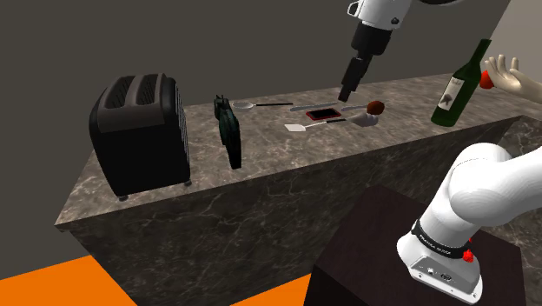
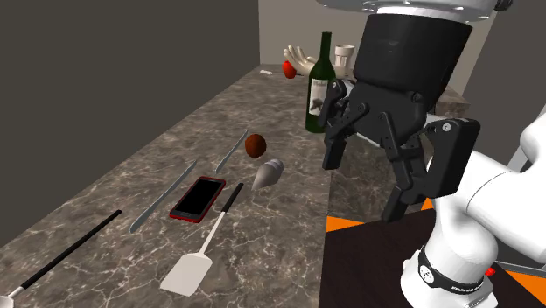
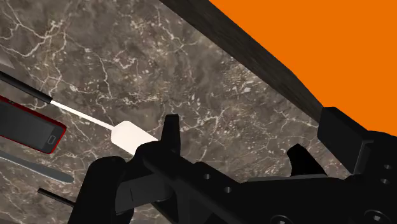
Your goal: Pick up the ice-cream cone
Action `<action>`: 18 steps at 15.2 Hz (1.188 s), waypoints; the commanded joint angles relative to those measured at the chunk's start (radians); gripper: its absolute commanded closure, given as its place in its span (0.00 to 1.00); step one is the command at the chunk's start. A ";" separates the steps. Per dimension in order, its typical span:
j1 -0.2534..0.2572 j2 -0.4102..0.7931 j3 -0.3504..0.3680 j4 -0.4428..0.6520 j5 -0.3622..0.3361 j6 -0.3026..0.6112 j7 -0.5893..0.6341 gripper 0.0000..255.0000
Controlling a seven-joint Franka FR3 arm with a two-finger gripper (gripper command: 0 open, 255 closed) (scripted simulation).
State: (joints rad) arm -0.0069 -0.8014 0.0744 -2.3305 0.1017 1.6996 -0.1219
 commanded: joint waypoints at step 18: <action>-0.045 0.194 -0.352 -0.085 -0.284 0.120 -0.601 0.00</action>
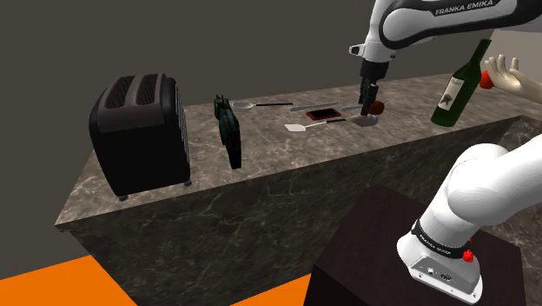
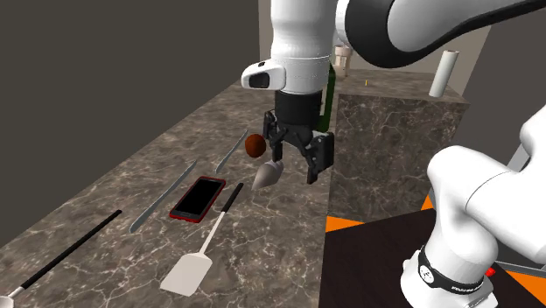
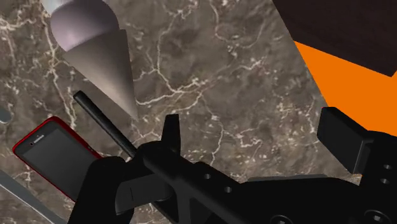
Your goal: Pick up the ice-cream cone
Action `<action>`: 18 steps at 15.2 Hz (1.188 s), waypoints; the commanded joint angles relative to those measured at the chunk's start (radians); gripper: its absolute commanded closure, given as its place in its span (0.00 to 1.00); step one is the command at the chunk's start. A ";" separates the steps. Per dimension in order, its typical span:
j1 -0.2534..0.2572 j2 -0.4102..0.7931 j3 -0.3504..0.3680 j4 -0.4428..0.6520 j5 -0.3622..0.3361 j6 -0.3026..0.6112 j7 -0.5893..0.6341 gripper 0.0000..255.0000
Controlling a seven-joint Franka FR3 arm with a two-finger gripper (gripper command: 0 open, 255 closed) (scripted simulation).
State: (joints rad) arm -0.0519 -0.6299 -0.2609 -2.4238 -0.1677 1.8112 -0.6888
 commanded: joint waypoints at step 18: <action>-0.008 0.349 -0.214 0.056 -0.112 0.247 -0.357 0.00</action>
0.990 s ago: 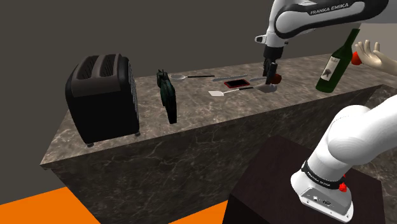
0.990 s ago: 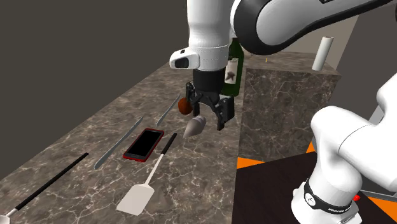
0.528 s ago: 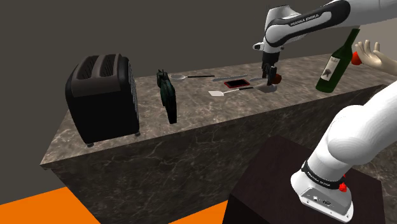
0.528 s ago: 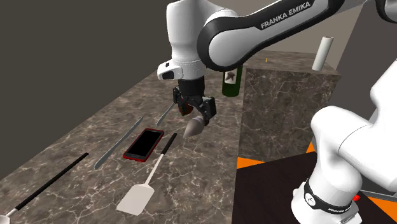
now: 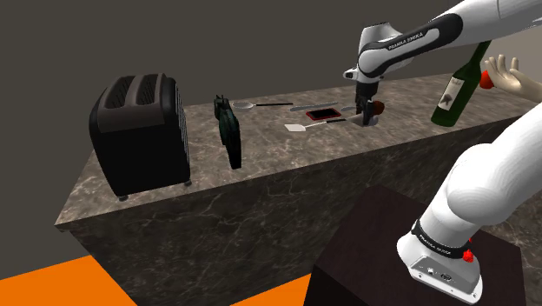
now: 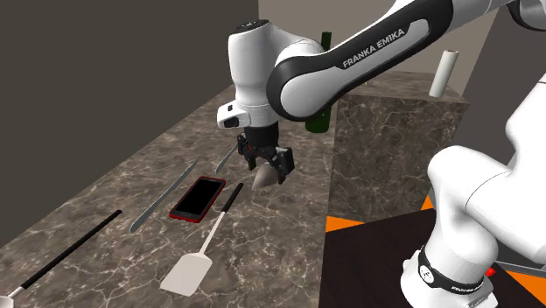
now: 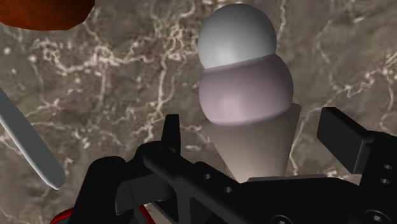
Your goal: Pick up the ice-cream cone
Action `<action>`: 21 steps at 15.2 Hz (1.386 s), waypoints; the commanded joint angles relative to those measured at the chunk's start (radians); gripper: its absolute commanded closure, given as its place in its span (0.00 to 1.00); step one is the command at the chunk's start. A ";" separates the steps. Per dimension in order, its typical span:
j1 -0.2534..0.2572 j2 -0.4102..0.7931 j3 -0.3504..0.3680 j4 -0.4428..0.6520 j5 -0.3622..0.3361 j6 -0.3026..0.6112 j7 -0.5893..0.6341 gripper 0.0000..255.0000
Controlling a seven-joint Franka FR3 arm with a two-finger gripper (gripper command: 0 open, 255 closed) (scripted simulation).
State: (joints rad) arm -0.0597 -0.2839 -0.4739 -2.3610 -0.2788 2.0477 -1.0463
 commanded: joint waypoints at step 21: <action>0.002 -0.046 0.021 0.088 0.002 -0.132 -0.006 1.00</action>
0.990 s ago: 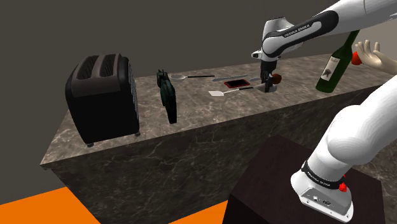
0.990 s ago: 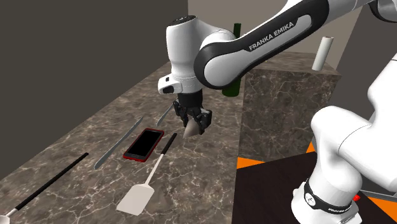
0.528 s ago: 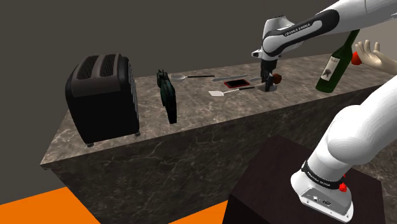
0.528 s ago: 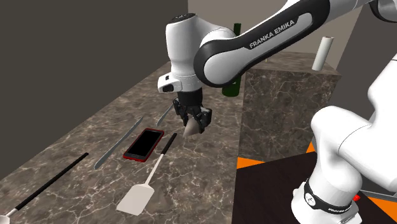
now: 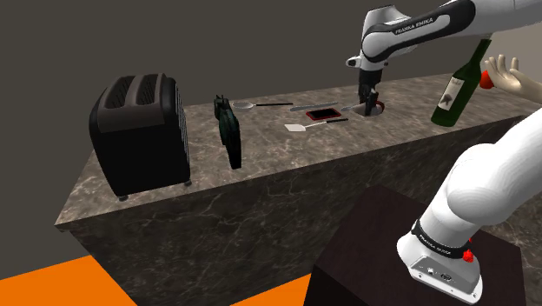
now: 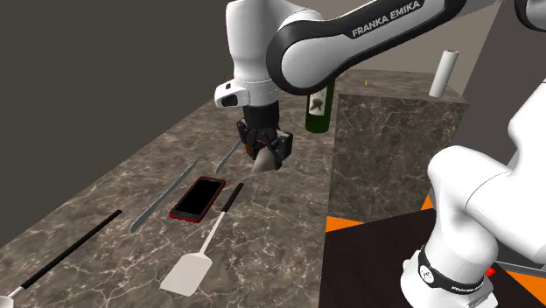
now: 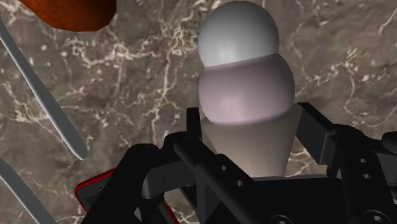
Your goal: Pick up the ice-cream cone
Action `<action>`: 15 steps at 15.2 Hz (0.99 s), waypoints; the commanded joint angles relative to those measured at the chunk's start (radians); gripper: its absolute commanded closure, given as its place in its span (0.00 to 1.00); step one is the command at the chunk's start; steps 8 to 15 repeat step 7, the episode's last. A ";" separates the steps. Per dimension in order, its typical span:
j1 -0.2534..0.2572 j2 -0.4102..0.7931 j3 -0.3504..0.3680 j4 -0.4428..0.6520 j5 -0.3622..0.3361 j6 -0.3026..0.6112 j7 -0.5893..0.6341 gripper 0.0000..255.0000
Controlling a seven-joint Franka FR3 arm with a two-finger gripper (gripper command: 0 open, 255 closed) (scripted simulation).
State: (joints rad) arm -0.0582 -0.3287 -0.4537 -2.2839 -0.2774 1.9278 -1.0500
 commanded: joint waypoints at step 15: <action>0.002 -0.016 0.011 0.067 0.005 -0.083 -0.008 1.00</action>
